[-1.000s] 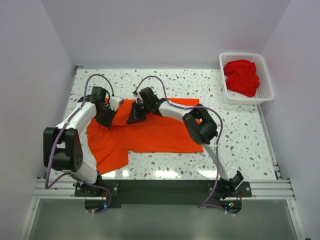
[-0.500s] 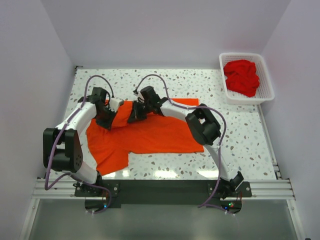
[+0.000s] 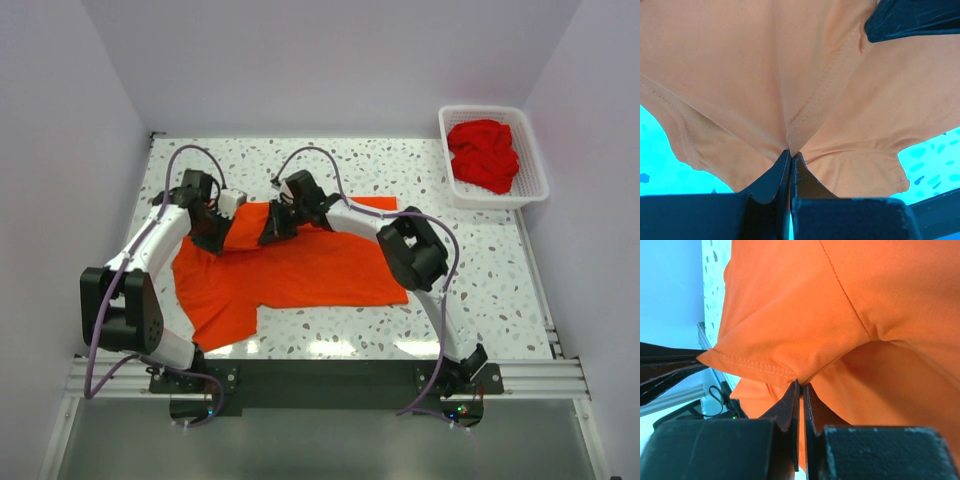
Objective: Fold and stack the t-shirts
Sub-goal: Fold the tshirt
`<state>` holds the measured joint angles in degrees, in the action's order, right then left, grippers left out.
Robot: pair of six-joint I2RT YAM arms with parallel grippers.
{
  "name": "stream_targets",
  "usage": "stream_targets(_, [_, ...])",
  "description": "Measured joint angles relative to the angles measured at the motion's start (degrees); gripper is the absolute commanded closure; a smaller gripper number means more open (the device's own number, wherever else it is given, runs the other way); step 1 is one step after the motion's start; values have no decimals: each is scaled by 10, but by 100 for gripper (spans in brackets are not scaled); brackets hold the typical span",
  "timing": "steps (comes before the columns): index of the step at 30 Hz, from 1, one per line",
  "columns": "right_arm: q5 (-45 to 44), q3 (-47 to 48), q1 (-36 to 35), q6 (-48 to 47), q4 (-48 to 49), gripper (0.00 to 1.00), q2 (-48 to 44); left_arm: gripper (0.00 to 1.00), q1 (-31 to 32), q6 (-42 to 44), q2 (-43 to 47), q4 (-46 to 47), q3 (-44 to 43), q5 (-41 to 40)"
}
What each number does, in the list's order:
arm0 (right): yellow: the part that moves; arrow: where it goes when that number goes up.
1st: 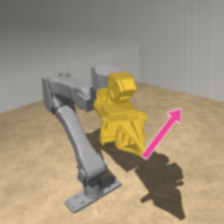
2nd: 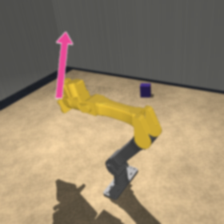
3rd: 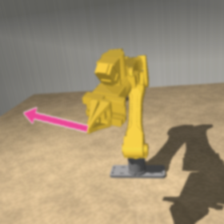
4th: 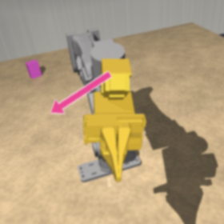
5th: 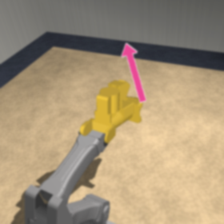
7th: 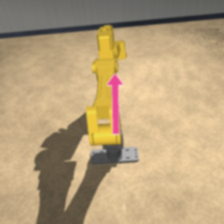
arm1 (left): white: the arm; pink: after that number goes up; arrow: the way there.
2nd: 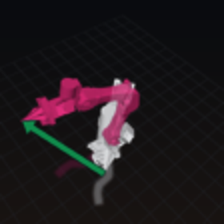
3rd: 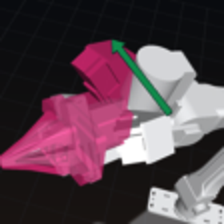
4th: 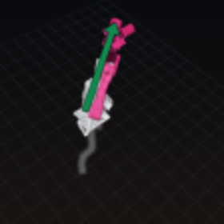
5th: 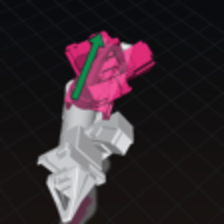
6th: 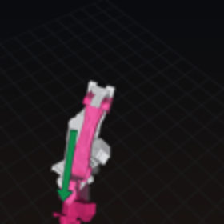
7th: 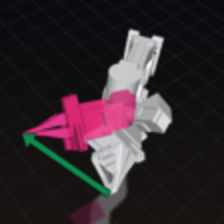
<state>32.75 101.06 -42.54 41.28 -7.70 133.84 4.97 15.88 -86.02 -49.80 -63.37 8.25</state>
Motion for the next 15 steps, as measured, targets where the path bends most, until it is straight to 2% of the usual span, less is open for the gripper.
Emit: stream_targets(15, [2,-27,3,-15,4,100,-13,100,23,-3,0,-20,-1,5])
